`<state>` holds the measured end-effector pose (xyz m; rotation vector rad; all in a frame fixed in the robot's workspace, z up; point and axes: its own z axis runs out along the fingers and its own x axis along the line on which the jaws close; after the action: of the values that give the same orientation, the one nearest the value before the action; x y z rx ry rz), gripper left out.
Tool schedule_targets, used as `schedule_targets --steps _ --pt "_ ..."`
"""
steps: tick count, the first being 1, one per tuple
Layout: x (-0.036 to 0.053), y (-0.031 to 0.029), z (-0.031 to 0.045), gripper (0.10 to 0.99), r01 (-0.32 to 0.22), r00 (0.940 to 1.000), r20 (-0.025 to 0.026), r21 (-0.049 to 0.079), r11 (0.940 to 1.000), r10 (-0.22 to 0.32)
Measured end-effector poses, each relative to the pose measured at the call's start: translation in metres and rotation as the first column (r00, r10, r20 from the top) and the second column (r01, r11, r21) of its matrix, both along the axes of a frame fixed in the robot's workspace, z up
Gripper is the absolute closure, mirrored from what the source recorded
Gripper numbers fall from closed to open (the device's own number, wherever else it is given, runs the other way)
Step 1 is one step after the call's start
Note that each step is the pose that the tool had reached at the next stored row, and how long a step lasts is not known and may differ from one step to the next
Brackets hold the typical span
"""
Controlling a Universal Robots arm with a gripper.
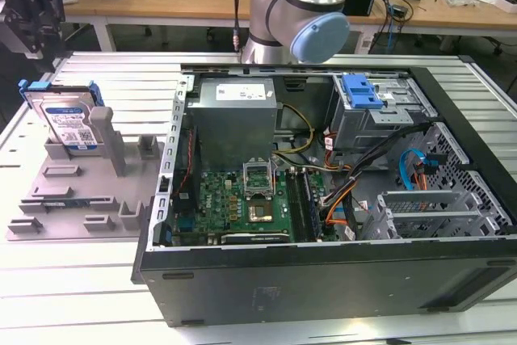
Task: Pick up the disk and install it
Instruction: 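Pick up the disk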
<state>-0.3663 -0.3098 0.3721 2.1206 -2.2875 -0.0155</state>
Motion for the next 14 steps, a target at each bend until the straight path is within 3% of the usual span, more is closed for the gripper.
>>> schedule_targets --steps 6,14 --pt "-0.0105 0.004 -0.0035 0.604 -0.01 0.9999 0.0004 -0.001 0.9999 0.01" --pt "-0.0214 0.0043 -0.0119 0.604 -0.046 0.9989 0.0005 -0.001 0.9989 0.046"
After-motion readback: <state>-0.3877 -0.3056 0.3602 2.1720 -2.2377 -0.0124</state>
